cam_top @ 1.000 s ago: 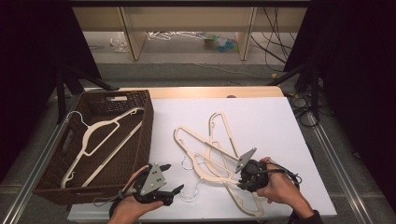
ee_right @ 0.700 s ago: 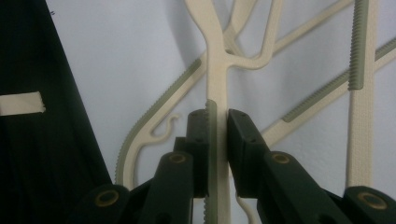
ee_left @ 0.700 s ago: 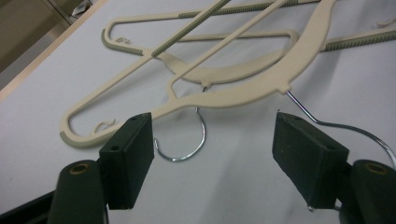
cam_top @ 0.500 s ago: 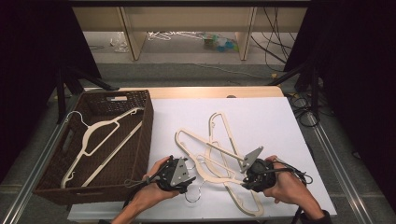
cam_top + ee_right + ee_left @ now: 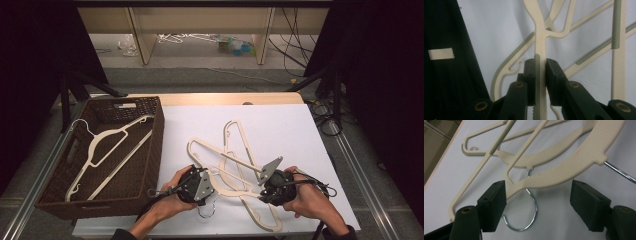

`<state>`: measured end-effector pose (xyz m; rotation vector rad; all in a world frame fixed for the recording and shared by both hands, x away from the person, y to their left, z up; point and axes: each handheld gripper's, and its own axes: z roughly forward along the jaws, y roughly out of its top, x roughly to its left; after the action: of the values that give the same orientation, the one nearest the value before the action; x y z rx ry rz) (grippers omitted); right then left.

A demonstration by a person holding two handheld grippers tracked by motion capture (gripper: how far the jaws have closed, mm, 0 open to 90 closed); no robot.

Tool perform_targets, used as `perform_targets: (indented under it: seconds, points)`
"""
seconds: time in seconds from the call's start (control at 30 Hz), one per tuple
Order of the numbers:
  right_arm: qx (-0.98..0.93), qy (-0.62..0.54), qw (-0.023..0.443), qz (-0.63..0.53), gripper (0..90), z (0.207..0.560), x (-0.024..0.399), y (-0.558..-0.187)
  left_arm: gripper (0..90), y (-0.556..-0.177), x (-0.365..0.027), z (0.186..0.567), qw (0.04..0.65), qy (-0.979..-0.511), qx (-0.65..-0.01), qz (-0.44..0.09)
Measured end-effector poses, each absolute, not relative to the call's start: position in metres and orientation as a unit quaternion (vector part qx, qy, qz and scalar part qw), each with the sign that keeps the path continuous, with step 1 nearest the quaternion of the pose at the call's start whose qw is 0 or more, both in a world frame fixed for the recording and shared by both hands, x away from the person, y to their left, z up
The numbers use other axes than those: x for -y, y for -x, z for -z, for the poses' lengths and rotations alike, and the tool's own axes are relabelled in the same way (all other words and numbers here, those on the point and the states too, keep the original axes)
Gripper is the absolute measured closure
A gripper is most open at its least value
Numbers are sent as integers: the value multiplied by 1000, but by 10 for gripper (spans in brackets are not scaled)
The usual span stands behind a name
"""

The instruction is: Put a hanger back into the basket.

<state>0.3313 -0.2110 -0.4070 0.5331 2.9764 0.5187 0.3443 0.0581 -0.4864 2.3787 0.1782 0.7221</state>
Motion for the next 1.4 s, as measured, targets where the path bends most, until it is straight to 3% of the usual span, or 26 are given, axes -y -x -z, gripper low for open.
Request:
perform_targets:
  seconds: [0.2, 0.33, 0.47, 0.63, 1.07, 1.17, 1.27, 1.4]
  points:
    - [-968, -172, 31, -181, 792, 405, 213, -332, 274, -348, -56, 485, 345, -898, -50, -268]
    - [-968, -170, 30, -185, 792, 406, 214, -333, 352, -348, -56, 484, 358, -898, -17, -258]
    - [-967, -168, 24, -189, 792, 407, 218, -335, 539, -346, -54, 483, 349, -899, 49, -260]
    - [-968, -162, 20, -191, 792, 408, 221, -337, 630, -343, -49, 475, 320, -901, 108, -271]
    - [-962, -179, 6, -208, 821, 412, 238, -345, 750, -349, -42, 446, 345, -897, 113, -250]
    - [-955, -192, 25, -226, 740, 405, 242, -345, 774, -351, -41, 439, 354, -894, 109, -254]
    - [-944, -214, 58, -246, 593, 393, 244, -342, 801, -354, -41, 432, 360, -891, 98, -260]
    - [-929, -224, 91, -279, 527, 377, 242, -336, 814, -358, -41, 425, 363, -891, 77, -261]
